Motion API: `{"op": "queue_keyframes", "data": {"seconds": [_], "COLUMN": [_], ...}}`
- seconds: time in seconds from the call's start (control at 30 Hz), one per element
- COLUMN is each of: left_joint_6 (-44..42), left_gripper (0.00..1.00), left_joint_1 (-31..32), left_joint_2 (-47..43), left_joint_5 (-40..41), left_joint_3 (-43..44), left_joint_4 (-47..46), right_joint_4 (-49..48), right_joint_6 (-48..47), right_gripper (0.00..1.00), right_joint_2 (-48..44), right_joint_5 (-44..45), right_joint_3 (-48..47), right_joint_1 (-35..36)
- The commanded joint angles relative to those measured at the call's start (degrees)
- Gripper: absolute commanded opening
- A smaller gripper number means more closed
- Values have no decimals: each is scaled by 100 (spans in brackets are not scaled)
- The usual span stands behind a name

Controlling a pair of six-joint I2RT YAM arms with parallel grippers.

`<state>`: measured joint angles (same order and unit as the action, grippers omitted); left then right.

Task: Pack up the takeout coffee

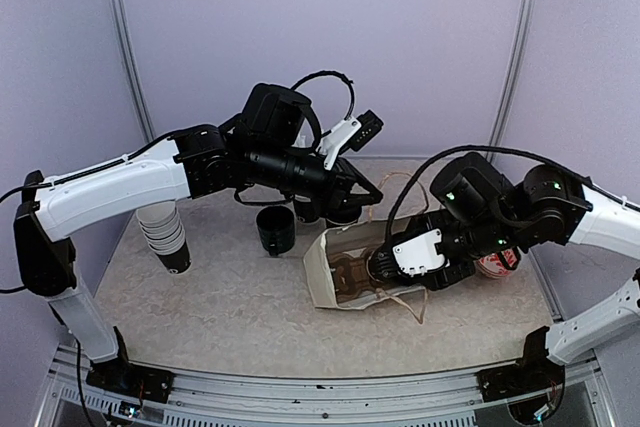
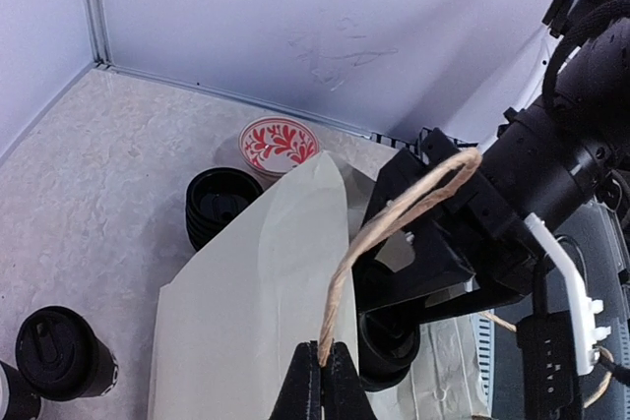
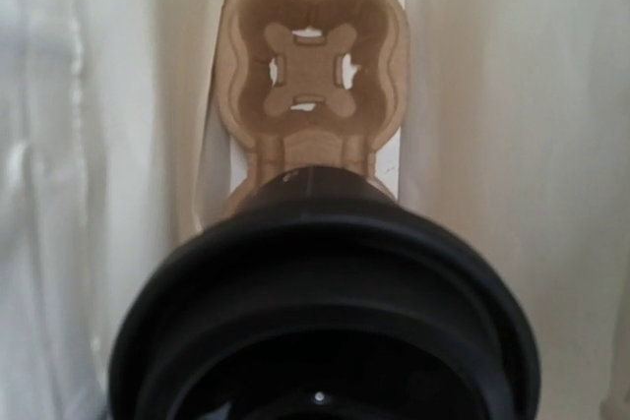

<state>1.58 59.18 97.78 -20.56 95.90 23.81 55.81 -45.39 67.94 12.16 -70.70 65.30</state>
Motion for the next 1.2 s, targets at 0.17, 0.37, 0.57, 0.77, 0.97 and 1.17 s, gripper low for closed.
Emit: {"op": "queue_keyframes", "data": {"seconds": [0.17,0.37,0.57,0.77,0.97,1.17], "left_joint_6": [-140,-976,-1365,-682,-778,-1007], "left_gripper": [8,43,49,48,46,45], "left_joint_1": [-3,-45,-277,-954,-1068,-1082], "left_joint_2": [-112,-333,-834,-349,927,1632], "left_joint_5": [-546,-99,-120,212,337,502], "left_joint_3": [13,138,-244,-174,499,835], "left_joint_4": [-86,770,777,288,781,1063], "right_joint_4": [-222,-166,-165,-332,-871,-1291], "right_joint_6": [-142,-231,-250,-441,-732,-860], "right_gripper": [56,56,56,55,55,55], "right_joint_2": [282,242,29,-109,-232,-220], "right_joint_5": [181,162,138,316,522,734], "right_joint_3": [-92,7,403,688,1032,1201], "right_joint_1": [70,74,71,79,80,25]}}
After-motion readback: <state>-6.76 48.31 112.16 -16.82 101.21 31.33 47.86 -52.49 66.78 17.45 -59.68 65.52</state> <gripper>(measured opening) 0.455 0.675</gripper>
